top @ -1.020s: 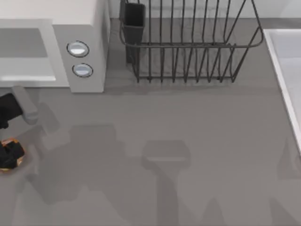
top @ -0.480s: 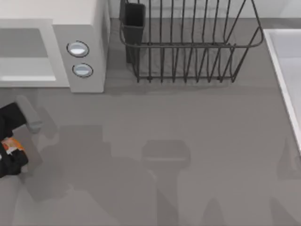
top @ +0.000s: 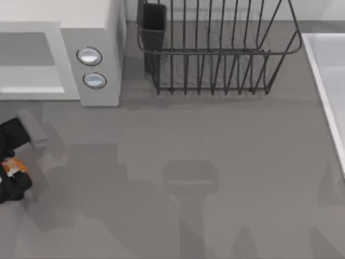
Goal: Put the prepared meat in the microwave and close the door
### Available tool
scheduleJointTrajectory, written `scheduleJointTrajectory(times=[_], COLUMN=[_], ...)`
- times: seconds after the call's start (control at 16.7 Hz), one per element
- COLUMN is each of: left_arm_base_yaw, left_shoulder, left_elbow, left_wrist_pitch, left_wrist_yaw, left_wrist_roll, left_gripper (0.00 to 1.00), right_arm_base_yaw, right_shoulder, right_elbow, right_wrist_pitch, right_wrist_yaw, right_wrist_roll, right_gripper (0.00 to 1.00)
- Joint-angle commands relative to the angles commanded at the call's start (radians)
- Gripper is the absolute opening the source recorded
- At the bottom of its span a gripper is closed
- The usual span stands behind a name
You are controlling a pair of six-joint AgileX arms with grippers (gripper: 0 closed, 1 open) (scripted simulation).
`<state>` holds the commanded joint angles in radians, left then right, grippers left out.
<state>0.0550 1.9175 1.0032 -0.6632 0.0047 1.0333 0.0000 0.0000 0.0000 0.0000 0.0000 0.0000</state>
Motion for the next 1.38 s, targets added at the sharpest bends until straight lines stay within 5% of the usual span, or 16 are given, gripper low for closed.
scheduleJointTrajectory(times=[0.36,0.84,1.38], left_arm_base_yaw=[0.0,0.0,-0.001], left_shoulder=[0.0,0.0,-0.145], left_elbow=[0.0,0.0,0.173], left_wrist_pitch=[0.0,0.0,-0.33], left_wrist_yaw=[0.0,0.0,0.011], left_wrist_roll=[0.0,0.0,-0.013], left_gripper=[0.02,0.0,0.0], right_arm_base_yaw=[0.0,0.0,0.0], right_shoulder=[0.0,0.0,0.0], right_elbow=[0.0,0.0,0.0], right_wrist_pitch=[0.0,0.0,0.0], right_wrist_yaw=[0.0,0.0,0.0], right_wrist_roll=[0.0,0.0,0.0], right_gripper=[1.0,1.0,1.0])
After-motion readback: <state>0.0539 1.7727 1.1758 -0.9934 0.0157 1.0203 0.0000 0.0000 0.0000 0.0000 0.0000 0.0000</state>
